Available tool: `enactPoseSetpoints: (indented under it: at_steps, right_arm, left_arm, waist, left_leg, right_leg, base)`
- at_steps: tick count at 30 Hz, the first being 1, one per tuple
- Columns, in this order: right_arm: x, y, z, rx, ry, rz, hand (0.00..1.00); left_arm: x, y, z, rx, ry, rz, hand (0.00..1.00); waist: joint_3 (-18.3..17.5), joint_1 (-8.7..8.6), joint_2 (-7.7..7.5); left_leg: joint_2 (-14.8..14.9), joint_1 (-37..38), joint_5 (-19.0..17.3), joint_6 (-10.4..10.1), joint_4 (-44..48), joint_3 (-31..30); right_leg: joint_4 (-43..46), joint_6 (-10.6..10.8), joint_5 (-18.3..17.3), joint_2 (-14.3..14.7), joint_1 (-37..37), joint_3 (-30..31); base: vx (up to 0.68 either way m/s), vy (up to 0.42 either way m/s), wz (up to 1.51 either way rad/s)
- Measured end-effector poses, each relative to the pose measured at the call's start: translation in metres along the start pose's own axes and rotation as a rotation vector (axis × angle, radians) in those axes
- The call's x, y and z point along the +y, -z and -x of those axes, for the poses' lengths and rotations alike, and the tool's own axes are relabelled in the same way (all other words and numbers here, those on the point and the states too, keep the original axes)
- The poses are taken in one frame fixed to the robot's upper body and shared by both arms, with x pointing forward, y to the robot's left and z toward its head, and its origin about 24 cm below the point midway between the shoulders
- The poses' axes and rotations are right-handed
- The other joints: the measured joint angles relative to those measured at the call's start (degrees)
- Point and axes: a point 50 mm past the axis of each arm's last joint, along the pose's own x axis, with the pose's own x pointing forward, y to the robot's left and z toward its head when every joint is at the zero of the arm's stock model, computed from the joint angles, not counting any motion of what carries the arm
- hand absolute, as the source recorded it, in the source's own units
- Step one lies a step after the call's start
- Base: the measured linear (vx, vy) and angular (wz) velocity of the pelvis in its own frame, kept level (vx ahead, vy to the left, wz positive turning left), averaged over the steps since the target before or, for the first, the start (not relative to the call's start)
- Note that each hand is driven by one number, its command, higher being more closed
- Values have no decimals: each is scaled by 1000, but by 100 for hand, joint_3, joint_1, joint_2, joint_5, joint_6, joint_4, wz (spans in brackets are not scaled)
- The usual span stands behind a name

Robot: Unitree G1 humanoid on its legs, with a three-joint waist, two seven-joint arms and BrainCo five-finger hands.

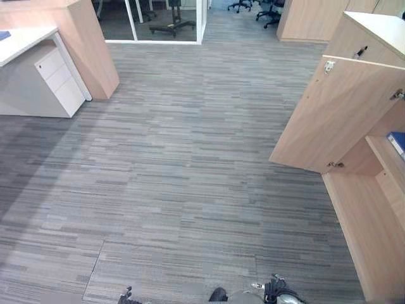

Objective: Walk over to the cabinet, pick up the folder, carry it to the office cabinet, place the folder inside the office cabinet, then close the office cabinet door

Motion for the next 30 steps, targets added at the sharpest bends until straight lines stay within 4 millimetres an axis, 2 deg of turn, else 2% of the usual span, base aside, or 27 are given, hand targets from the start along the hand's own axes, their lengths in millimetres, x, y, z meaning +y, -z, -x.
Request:
enactPoseSetpoints:
  at_steps: [1,3,5,7,8,10,12,13,14,15,16,17,18,20,23,24,25,26,27,29,30]
  right_arm:
    - [-1,1,0,7,3,-9,0]
    - [0,3,0,17,1,-7,0]
    - [0,4,0,26,8,-5,0]
    - [0,5,0,32,12,-5,0]
    - [0,5,0,32,12,-7,0]
    - [-1,6,0,34,14,-18,0]
    - [-1,13,1,52,15,-45,0]
    - [-2,14,2,55,18,-47,0]
    - [-3,17,2,60,25,-54,0]
    - [-3,17,2,61,28,-55,0]
    - [3,18,3,64,12,-61,0]
    - [10,17,4,64,-2,-73,0]
    - [12,17,4,65,-6,-74,0]
    - [12,17,4,67,-8,-72,0]
    - [9,16,3,61,-8,-67,0]
    - [5,13,3,46,0,-67,0]
    - [3,13,3,43,5,-67,0]
    - [2,14,3,41,9,-68,0]
    - [1,13,3,33,12,-70,0]
    - [3,9,3,24,6,-70,0]
    - [6,4,2,12,-1,-69,0]
  left_arm:
    - [1,1,1,0,-12,25,0]
    - [3,2,2,5,-31,67,0]
    - [4,2,2,9,-44,89,0]
    - [4,5,2,20,-55,109,0]
    - [5,7,3,29,-61,117,0]
    - [8,11,4,40,-74,130,0]
    - [9,17,6,63,-94,166,0]
    - [10,19,7,70,-99,178,0]
    - [9,26,9,98,-107,191,0]
    - [10,29,10,107,-112,194,0]
    - [15,28,9,101,-126,195,0]
    - [21,26,8,94,-142,193,0]
    - [22,27,7,97,-147,193,0]
    - [23,32,9,112,-149,190,0]
    - [23,41,13,136,-148,174,0]
    - [23,44,14,145,-140,155,0]
    - [23,44,14,144,-135,139,0]
    - [24,44,14,145,-132,131,0]
    - [24,46,15,145,-127,117,0]
    - [24,47,15,148,-124,110,0]
    - [23,46,15,147,-120,104,0]
  waist:
    - [-4,33,1]
    - [-17,138,-12]
    - [-19,196,-10]
    - [3,234,-30]
    - [14,233,-42]
    - [37,242,-58]
    - [39,248,-55]
    - [38,253,-55]
    - [28,269,-49]
    - [8,285,-47]
    - [5,299,-181]
    - [-2,301,-328]
    - [-20,325,-367]
    - [-87,351,-350]
    - [-286,369,-295]
    - [-303,322,-239]
    - [-308,280,-241]
    - [-316,260,-238]
    - [-332,209,-226]
    - [-337,198,-219]
    - [-324,177,-192]
  left_leg:
    - [167,-298,6,-14,874,67]
    - [344,-659,-33,55,1602,310]
    - [361,-1013,-139,144,1680,492]
    - [239,-1325,-245,263,1387,482]
    - [85,-1499,-249,266,934,381]
    - [-208,-1668,-113,154,-204,4]
    - [-420,-1721,430,106,-1595,-738]
    - [-422,-1713,608,69,-1756,-861]
    - [-463,-1619,1194,-78,-1766,-901]
    - [-552,-1583,1667,24,-1727,-908]
    - [-690,-1598,1527,105,-1569,-742]
    - [-850,-1600,1357,272,-1444,-552]
    - [-926,-1578,1228,400,-1334,-384]
    - [-1064,-1343,1010,582,-1370,-38]
    - [-1340,-742,936,741,-2065,478]
    - [-1436,-441,1016,872,-2407,645]
    - [-1491,-258,1026,899,-2567,707]
    - [-1522,-130,1033,911,-2667,718]
    - [-1555,103,1049,936,-2878,746]
    - [-1545,255,1064,952,-3016,824]
    - [-1505,282,1066,955,-3030,897]
  right_leg:
    - [-140,-6,11,112,197,104]
    - [-319,-1,27,252,437,332]
    - [-424,-56,93,257,568,551]
    - [-488,-51,109,144,686,796]
    - [-533,-20,125,8,754,960]
    - [-671,157,168,-241,894,1202]
    - [-731,513,100,-500,1054,1450]
    - [-738,603,71,-554,1119,1519]
    - [-746,822,17,-657,1250,1640]
    - [-778,916,-13,-754,1295,1768]
    - [-781,973,-18,-922,1299,1873]
    - [-773,1080,57,-1160,1283,1899]
    - [-764,1210,148,-1300,1268,1964]
    - [-672,1268,348,-1564,1234,2182]
    - [584,1156,473,-2048,512,2449]
    - [1631,891,570,-2310,52,2367]
    - [2286,643,614,-2497,-162,2139]
    - [2638,550,628,-2628,-242,1899]
    - [3081,439,572,-2799,-258,1248]
    - [3154,484,442,-2772,-288,444]
    - [3033,604,186,-2626,-350,220]
  base:
    - [189,-13,-33]
    - [199,30,-54]
    - [222,84,-69]
    - [239,138,-70]
    - [269,209,-69]
    - [242,233,-67]
    - [240,300,-57]
    - [323,379,-54]
    - [294,345,-54]
    - [379,461,-60]
    - [371,418,-57]
    - [408,450,-56]
    - [373,382,-63]
    - [267,312,-78]
    - [201,323,-85]
    - [238,399,-51]
    - [172,261,-29]
    - [176,183,-5]
    - [163,111,-7]
    - [224,81,-28]
    - [206,-5,-40]
